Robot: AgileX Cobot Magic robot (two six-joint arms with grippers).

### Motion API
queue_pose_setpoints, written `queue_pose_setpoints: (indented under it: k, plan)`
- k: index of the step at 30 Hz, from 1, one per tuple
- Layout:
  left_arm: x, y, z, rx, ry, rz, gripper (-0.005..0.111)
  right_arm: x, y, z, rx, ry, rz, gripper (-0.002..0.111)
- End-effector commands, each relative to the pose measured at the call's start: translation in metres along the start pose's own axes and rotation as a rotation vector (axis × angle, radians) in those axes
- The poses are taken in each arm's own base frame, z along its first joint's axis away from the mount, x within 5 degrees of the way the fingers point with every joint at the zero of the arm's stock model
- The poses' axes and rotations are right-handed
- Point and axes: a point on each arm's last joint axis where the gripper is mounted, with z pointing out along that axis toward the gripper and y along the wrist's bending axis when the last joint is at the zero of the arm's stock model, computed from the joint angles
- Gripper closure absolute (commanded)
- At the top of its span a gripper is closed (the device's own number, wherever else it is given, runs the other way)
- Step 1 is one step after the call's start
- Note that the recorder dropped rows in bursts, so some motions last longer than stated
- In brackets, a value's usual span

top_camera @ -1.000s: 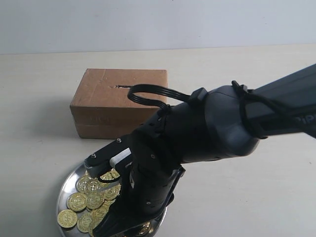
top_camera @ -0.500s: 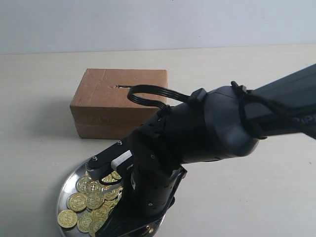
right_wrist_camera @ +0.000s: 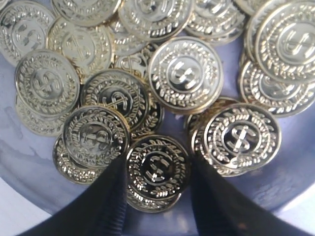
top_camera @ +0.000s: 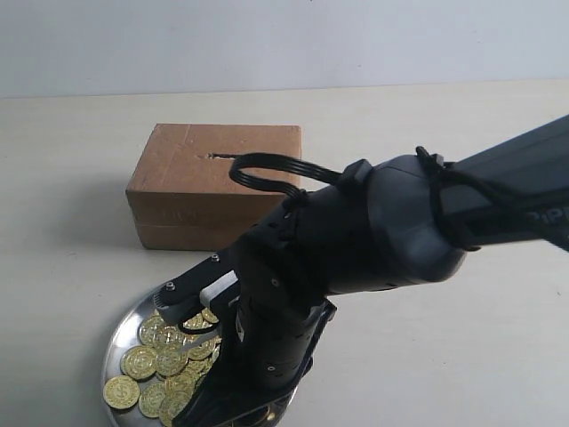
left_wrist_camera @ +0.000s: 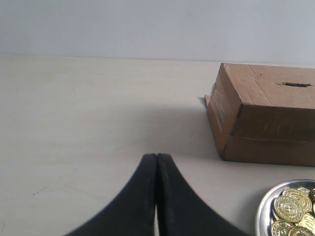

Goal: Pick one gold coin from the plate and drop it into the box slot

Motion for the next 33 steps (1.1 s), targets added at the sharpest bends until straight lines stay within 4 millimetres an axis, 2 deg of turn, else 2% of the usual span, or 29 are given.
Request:
queue_pose_setpoints:
  k: [1,11,20,29,33]
  plan:
    - [-0.0011,-0.0001,-0.0004,-0.001,-0.011,-0.013,0.107,-0.0019,-0.0010,-0.0010,0.000,-0.012,-0.008,0.073]
    - [-0.0011,-0.0001,-0.0004,-0.001,-0.011,-0.013,0.107,-0.0026,-0.0011,-0.0010,0.001,-0.020,-0.011,0.080]
    - [-0.0011,-0.0001,-0.0004,-0.001,-0.011,-0.013,0.107,-0.0032,-0.0008,-0.0010,-0.002,-0.026,-0.009,0.061]
    - [-0.0011,-0.0001,-0.0004,-0.001,-0.011,-0.013,0.107,-0.0045,0.0002,-0.0010,-0.013,-0.041,0.004,0.059]
    - [-0.0011,-0.0001,-0.0004,-0.001,-0.011,-0.013,0.107,-0.0026,0.0058,-0.0005,-0.015,-0.039,-0.046,0.059]
